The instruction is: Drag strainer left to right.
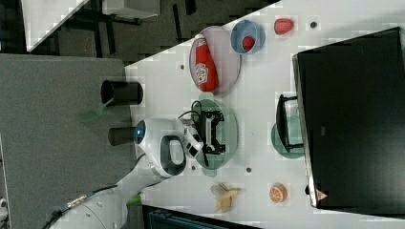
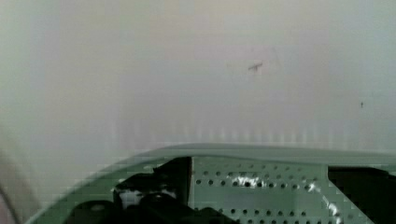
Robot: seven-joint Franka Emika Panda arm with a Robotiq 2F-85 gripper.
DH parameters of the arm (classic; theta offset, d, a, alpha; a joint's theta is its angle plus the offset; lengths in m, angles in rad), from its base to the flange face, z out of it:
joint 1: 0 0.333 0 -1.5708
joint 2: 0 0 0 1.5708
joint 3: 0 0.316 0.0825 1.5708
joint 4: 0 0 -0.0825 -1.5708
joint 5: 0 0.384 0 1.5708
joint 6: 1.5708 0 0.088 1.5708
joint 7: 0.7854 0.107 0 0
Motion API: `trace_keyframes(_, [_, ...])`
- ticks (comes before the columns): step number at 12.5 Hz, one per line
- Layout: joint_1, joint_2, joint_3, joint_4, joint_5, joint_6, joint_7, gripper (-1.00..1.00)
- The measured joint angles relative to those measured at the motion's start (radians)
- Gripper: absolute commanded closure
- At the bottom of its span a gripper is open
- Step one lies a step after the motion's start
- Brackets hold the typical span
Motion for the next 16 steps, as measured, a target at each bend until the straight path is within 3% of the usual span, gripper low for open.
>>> trace_keyframes(16, [-0.006,-0.022,-0.24,0.008,0.015,0.044,-0.31,-1.0])
